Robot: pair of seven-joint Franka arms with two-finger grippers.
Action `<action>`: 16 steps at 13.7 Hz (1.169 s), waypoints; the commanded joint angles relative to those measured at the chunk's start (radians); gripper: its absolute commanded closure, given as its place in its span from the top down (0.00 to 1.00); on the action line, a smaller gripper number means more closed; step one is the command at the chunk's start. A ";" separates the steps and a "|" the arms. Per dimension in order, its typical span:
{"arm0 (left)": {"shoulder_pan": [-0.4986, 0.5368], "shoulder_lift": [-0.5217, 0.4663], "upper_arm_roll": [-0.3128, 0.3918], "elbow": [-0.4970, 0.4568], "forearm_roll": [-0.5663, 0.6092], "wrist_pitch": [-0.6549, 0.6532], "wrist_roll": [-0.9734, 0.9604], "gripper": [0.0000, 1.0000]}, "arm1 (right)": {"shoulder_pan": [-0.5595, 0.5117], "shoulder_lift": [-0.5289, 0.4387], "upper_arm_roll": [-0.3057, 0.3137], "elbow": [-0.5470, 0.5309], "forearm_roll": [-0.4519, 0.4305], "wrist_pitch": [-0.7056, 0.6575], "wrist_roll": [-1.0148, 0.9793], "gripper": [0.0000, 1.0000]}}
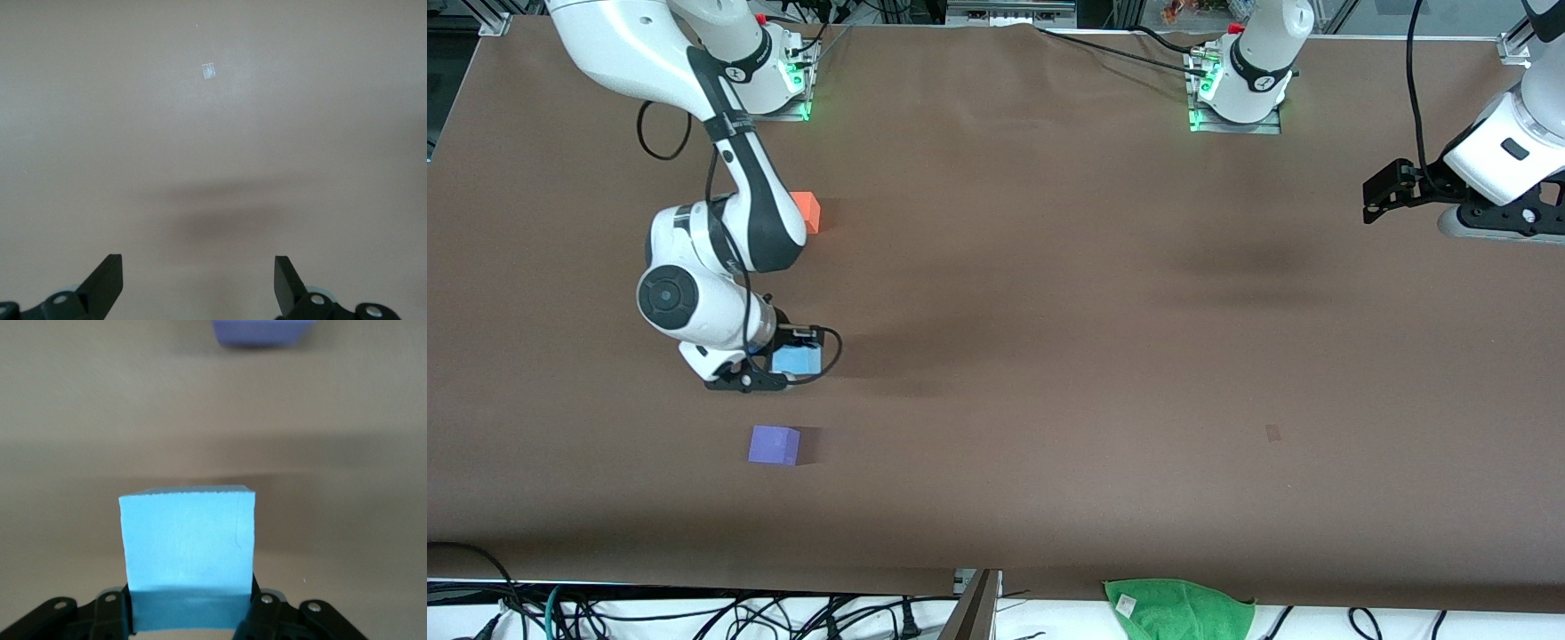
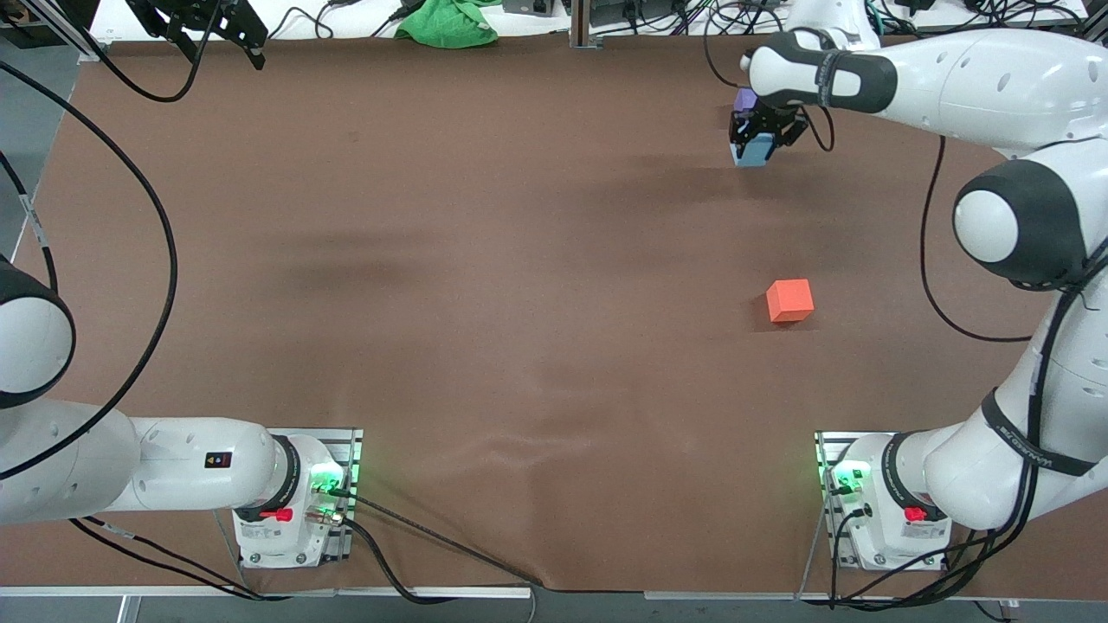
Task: Place blue block between orange and purple blocks
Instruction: 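Carry the blue cube with the right gripper between orange and purple cubes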
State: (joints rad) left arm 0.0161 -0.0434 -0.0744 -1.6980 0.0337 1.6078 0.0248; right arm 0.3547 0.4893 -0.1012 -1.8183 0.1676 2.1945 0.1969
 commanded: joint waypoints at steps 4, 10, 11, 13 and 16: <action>-0.007 0.000 0.005 0.011 -0.009 -0.014 0.021 1.00 | 0.004 -0.087 0.006 -0.266 0.039 0.250 0.007 0.10; -0.005 0.002 0.005 0.014 -0.009 -0.016 0.024 1.00 | 0.001 -0.075 -0.005 -0.300 0.038 0.287 -0.031 0.18; -0.005 0.002 0.005 0.014 -0.009 -0.016 0.024 1.00 | -0.002 -0.074 -0.009 -0.308 0.038 0.300 -0.051 0.19; -0.007 0.002 0.004 0.014 -0.009 -0.016 0.023 1.00 | -0.003 -0.069 -0.026 -0.314 0.038 0.304 -0.083 0.22; -0.007 0.002 0.004 0.014 -0.009 -0.016 0.023 1.00 | -0.005 -0.066 -0.028 -0.311 0.039 0.303 -0.070 0.77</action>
State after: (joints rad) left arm 0.0145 -0.0434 -0.0751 -1.6980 0.0337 1.6075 0.0260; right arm 0.3542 0.4372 -0.1321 -2.1082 0.1885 2.4765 0.1422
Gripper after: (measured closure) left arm 0.000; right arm 0.449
